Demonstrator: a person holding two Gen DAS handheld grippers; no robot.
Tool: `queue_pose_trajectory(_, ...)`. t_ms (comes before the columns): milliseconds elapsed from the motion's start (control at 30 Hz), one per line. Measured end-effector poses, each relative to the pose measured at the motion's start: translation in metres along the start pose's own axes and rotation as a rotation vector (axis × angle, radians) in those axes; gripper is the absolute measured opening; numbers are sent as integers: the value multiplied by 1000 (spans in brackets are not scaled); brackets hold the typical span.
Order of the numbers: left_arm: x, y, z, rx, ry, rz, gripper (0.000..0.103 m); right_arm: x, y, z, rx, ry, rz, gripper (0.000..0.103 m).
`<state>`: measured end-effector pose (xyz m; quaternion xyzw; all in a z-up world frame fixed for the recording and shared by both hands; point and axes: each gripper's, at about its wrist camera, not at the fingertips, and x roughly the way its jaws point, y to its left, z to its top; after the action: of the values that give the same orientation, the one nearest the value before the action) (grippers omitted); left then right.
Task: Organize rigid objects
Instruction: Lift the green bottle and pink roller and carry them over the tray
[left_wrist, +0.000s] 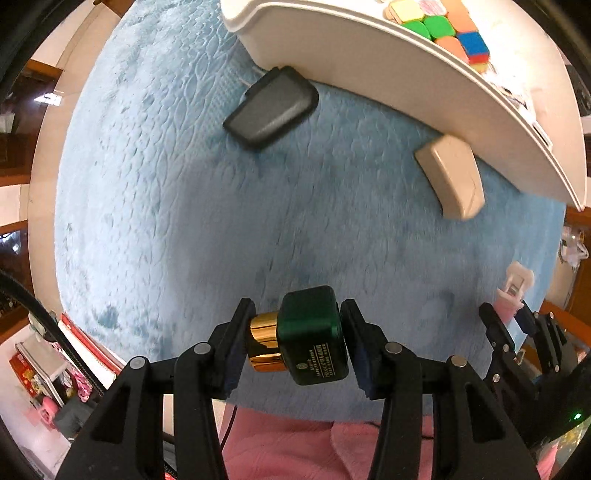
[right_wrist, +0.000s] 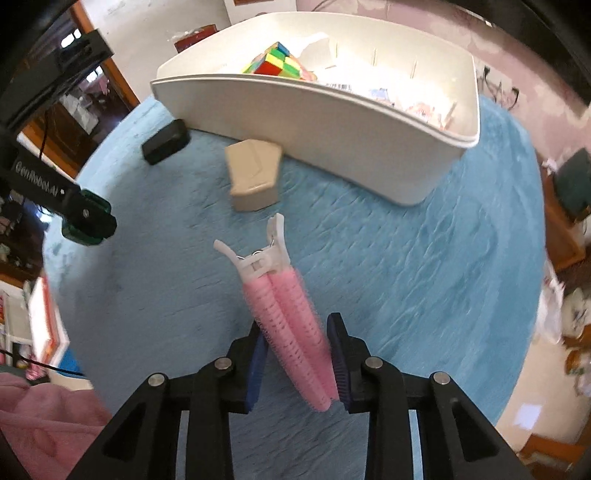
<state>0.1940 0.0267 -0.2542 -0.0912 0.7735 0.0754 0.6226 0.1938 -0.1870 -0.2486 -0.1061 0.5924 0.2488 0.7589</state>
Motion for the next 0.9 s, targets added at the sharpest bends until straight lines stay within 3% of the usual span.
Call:
queue_pose_trajectory(333, -16, 15, -43, 63, -14, 29, 51, -23, 18, 3, 38, -31, -2, 32)
queue_pose_trajectory(700, -62, 49, -23, 106, -103, 59, 51, -57, 41, 36, 79, -149, 11, 32)
queue_pose_trajectory(900, -98, 45, 12, 143, -177, 60, 51, -73, 54, 72, 103, -236, 21, 32)
